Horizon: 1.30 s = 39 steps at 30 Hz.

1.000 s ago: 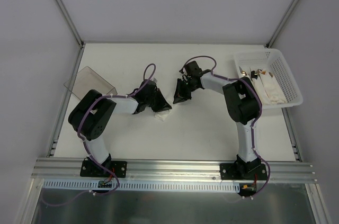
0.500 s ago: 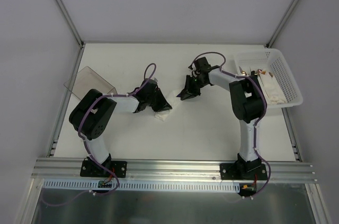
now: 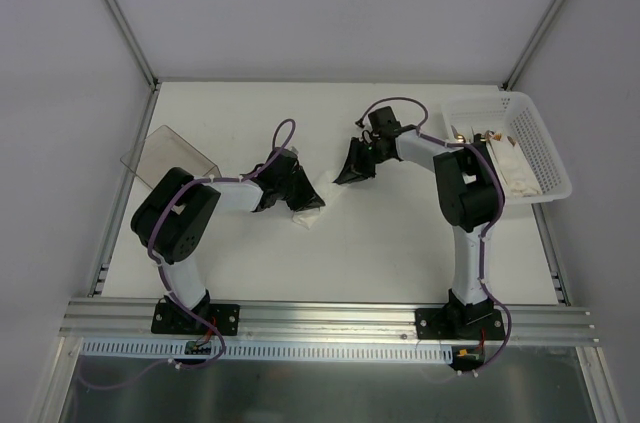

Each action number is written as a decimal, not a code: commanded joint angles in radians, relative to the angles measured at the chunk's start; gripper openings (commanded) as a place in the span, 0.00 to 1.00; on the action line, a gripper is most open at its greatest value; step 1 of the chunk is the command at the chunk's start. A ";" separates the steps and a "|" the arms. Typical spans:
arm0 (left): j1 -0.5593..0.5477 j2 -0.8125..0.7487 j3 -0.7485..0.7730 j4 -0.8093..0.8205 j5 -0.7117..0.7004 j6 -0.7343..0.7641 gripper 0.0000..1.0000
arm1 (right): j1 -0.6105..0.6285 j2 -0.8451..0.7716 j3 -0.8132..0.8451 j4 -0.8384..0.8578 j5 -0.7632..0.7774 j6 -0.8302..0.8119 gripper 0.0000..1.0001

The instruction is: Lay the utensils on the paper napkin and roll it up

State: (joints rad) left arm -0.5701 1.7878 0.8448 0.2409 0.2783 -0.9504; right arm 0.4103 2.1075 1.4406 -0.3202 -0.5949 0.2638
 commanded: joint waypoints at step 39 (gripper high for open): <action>-0.171 -0.021 -0.059 0.115 0.045 -0.033 0.00 | 0.038 0.049 -0.005 -0.083 0.147 0.035 0.08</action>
State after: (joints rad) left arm -0.7139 1.7386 0.8131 0.2741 0.2802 -0.9325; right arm 0.4496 2.1345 1.4391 -0.3504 -0.5629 0.3138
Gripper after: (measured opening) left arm 0.008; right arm 0.078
